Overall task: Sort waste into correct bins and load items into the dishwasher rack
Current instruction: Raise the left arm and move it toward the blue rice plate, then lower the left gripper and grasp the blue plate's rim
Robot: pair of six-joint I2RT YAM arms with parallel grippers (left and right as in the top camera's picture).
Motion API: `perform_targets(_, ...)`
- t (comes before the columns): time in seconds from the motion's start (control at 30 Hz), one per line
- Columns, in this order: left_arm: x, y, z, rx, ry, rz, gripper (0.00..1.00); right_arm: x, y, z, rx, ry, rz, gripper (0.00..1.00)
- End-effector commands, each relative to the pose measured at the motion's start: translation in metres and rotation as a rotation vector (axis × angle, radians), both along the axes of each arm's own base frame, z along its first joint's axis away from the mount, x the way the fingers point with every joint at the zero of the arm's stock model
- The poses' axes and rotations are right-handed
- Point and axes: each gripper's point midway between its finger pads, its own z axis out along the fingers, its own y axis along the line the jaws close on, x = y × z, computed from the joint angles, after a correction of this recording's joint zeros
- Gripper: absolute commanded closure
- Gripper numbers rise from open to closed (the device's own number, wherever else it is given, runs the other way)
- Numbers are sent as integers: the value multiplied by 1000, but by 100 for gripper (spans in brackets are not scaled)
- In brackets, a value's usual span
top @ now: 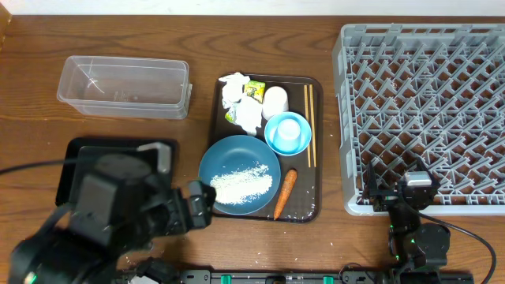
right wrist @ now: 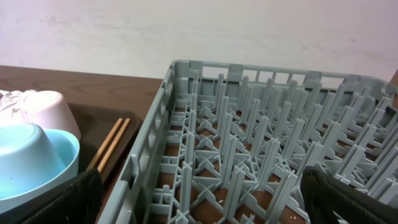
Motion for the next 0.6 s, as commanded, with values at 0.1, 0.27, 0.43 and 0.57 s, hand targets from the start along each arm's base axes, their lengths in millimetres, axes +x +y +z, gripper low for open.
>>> perform_targets(0.1, 28, -29, -42, 173, 127, -80, 0, 0, 2, -1, -12, 2, 9, 1)
perform_targets(0.27, 33, -76, -74, 245, 205, -215, 0, 0, 2, -1, -12, 2, 9, 1)
perform_targets(0.43, 36, -99, -114, 332, 330, -261, 2, 0, 2, -1, -12, 2, 9, 1)
perform_targets(0.57, 38, -109, -146, 386, 435, -274, 2, 0, 2, -1, -12, 2, 9, 1)
